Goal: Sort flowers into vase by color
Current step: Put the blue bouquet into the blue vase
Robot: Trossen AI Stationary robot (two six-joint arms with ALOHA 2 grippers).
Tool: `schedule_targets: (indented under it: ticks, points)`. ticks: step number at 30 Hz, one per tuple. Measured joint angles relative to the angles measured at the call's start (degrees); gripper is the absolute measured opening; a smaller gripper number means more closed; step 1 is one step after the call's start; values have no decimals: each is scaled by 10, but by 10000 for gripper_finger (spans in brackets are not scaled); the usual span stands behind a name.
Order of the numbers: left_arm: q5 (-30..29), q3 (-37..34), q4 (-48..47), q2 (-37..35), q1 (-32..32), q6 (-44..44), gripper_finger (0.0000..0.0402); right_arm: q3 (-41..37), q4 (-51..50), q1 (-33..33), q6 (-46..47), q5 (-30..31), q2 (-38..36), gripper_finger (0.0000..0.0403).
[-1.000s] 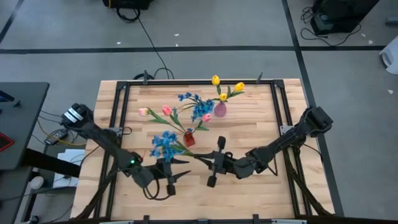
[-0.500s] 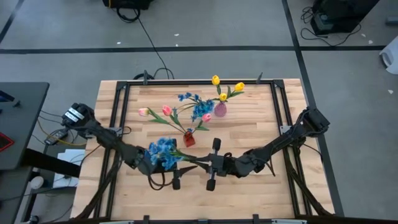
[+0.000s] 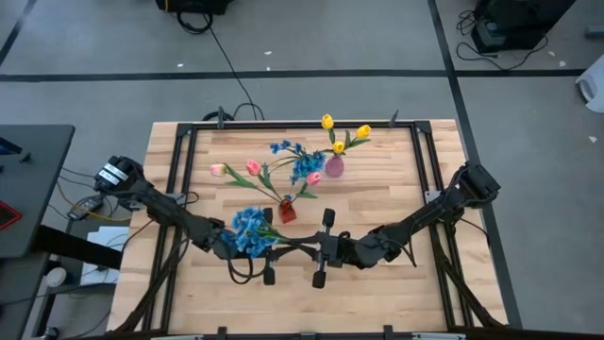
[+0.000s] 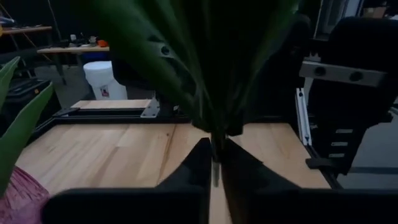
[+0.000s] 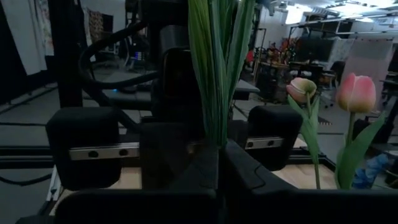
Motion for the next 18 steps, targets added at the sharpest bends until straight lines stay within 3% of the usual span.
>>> schedule_targets:
  ticks: [2,8,14,18]
  points:
    - [0,0,-4,-3,0,0,16,0,-2,1,-1,0,0,25]
    - [8,0,-34,-24,0,1,18,0,-28,8,-14,11,-14,92]
    - [-25,0,-121,-82,-13,0,17,0,-129,39,6,165,-65,155]
    - [-64,0,-189,-127,-35,-2,18,0,-255,40,102,171,-70,171]
